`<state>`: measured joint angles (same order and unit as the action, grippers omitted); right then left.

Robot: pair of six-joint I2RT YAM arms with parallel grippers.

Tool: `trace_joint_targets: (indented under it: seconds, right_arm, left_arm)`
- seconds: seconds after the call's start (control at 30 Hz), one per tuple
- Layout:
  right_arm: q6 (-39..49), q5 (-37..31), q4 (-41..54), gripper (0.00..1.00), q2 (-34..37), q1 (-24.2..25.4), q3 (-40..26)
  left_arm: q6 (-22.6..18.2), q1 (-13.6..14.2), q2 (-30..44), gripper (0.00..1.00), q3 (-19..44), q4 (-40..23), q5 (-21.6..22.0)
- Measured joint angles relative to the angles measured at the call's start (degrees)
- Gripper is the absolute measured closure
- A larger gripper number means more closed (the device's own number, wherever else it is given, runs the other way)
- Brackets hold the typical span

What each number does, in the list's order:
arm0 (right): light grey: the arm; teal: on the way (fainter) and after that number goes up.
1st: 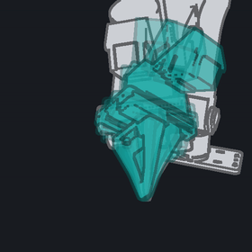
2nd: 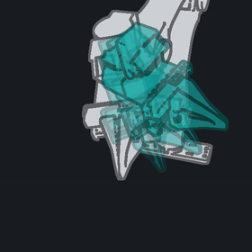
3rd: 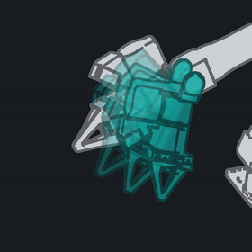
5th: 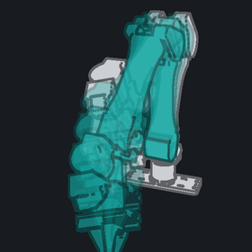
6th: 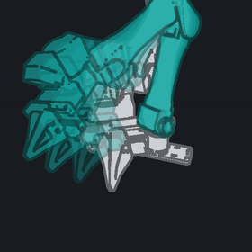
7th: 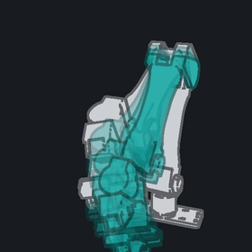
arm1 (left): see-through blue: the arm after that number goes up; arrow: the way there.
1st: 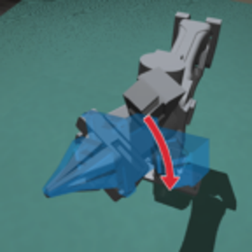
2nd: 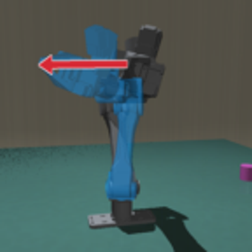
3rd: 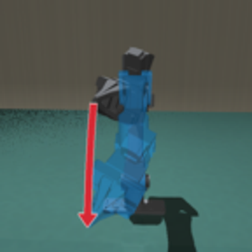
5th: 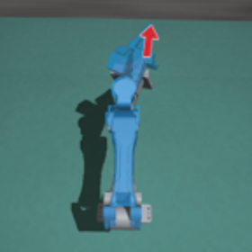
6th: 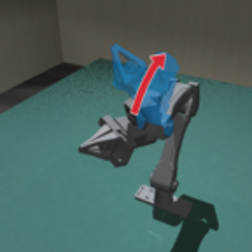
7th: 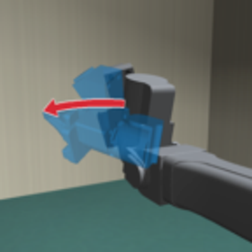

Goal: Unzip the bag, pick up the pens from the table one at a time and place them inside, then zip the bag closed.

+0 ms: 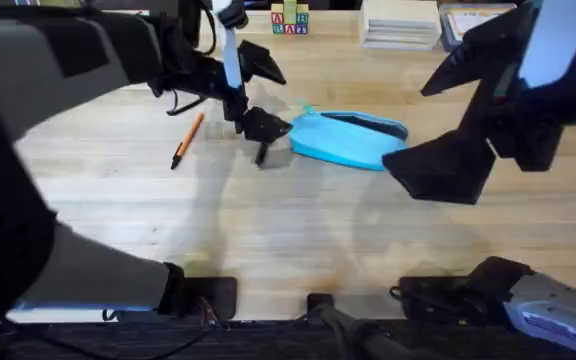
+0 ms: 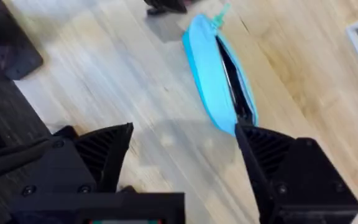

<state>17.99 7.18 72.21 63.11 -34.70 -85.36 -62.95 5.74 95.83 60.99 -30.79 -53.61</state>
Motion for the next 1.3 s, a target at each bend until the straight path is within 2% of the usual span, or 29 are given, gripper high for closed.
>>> trace_joint_targets:
  seconds: [0.27,0.53,0.97,1.13,1.23,1.3]
  right_arm:
    - [-2.0,-3.3,1.6,0.003,0.0,0.7,0.0]
    - [-4.3,-3.3,1.7,0.004,0.0,6.2,0.2]
    - [-4.4,-0.3,-2.9,0.005,-0.1,14.9,11.9]
    - [-2.4,2.3,-4.8,0.016,0.0,18.5,15.4]
    - [-0.8,3.8,-5.6,0.052,0.0,20.7,17.0]
    - [0.5,4.5,-5.8,0.128,0.0,22.2,17.8]
  left_arm:
    - [0.0,0.0,-8.9,0.009,0.6,-6.3,5.3]
    - [0.0,0.0,-17.4,0.009,0.6,-11.2,9.9]
    - [0.1,0.0,-27.3,0.007,0.6,-19.8,15.1]
    - [2.0,0.0,-30.7,0.008,0.6,-22.2,17.5]
    - [3.9,0.0,-32.8,0.007,0.6,-23.2,18.4]
    - [5.9,0.0,-34.2,0.007,0.6,-23.8,19.1]
